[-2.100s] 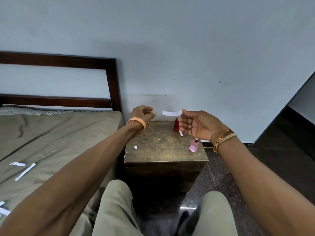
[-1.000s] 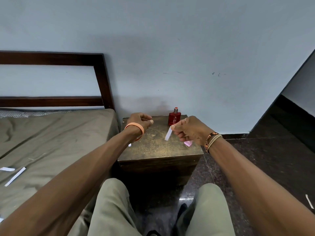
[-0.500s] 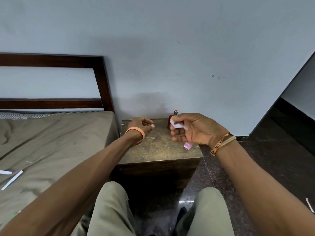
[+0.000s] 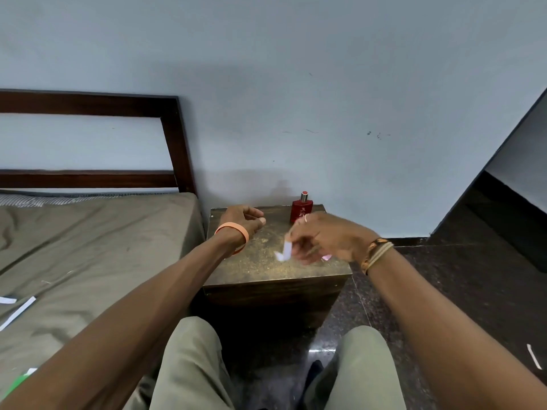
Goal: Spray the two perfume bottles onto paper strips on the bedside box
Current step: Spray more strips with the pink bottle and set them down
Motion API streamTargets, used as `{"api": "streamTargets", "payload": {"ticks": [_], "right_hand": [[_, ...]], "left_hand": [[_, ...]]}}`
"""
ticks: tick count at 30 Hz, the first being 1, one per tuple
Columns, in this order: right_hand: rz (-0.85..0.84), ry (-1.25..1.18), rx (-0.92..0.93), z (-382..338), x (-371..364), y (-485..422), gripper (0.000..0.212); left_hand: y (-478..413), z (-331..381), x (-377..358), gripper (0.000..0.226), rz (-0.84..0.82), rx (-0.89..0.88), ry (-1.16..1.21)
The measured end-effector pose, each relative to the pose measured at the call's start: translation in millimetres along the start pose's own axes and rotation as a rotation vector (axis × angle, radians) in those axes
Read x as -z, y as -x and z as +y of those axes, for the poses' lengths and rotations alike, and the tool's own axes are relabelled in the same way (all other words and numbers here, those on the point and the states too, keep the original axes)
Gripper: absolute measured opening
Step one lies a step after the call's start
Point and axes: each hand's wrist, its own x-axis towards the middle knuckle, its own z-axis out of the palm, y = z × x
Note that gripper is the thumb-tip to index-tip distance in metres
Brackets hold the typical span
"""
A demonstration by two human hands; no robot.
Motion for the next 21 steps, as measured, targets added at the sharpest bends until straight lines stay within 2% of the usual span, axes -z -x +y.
{"api": "streamTargets", "payload": {"ticks": [1, 2, 3, 5, 6, 7, 10, 11, 12, 13, 14, 15, 16, 18, 19, 20, 21], "right_hand": [[-0.098, -0.294, 0.028, -5.2, 2.0, 6.5, 0.014], [-0.141, -0.426, 0.055, -5.4, 3.9, 6.4, 0.013], [-0.081, -0.398, 0.037, -3.7, 6.6, 2.0, 0.014], [0.102, 0.038, -0.048, 0.2, 2.0, -2.1, 0.015], [0.125, 0.16, -0.072, -0.1, 0.0, -1.5, 0.016], [0.092, 0.136, -0.043, 1.6, 0.6, -2.5, 0.015], [-0.131, -0.465, 0.067, -8.2, 5.0, 8.4, 0.012], [-0.093, -0.466, 0.062, -6.8, 6.1, 5.5, 0.014], [-0.01, -0.267, 0.018, -3.5, 6.4, 1.2, 0.016], [0.088, 0.033, -0.017, -1.0, 2.6, -2.0, 0.018], [0.126, 0.224, -0.054, -1.3, -1.5, -1.6, 0.018], [0.111, 0.242, -0.033, -0.3, -3.8, -2.3, 0.018], [0.03, 0.102, 0.009, 0.4, -3.4, -2.4, 0.017], [-0.152, -0.443, 0.092, -4.7, 1.4, 4.9, 0.014], [-0.181, -0.581, 0.114, -4.0, 4.4, 4.6, 0.014], [-0.128, -0.546, 0.093, -1.6, 5.6, 0.4, 0.015], [-0.024, -0.361, 0.036, 3.5, 4.4, -4.5, 0.015]], "left_hand": [[0.2, -1.3, 0.4, 0.018, 0.003, 0.004, -0.001], [0.6, -2.3, 0.6, 0.019, 0.008, 0.007, -0.008], [1.5, -3.3, 0.9, 0.02, 0.013, 0.008, -0.018], [2.9, -5.8, 0.8, 0.02, 0.02, 0.005, -0.029], [2.9, -6.4, 0.5, 0.02, 0.02, 0.002, -0.031], [2.6, -6.5, 0.2, 0.02, 0.019, 0.0, -0.031], [1.7, -6.7, -1.0, 0.02, 0.017, -0.003, -0.03], [2.2, -6.8, -0.9, 0.019, 0.02, 0.0, -0.034], [2.7, -7.2, -0.9, 0.018, 0.022, 0.005, -0.041], [3.1, -7.6, -1.1, 0.017, 0.02, 0.009, -0.048], [3.2, -7.7, -1.4, 0.016, 0.017, 0.01, -0.049], [3.0, -7.3, -1.9, 0.016, 0.013, 0.009, -0.044], [2.4, -6.7, -2.5, 0.017, 0.01, 0.006, -0.034], [1.8, -6.1, -3.5, 0.018, 0.008, -0.001, -0.029], [2.4, -5.9, -3.4, 0.018, 0.008, 0.0, -0.032], [3.1, -5.9, -3.3, 0.017, 0.01, 0.004, -0.032], [3.8, -6.5, -2.8, 0.017, 0.012, 0.009, -0.032]]}}
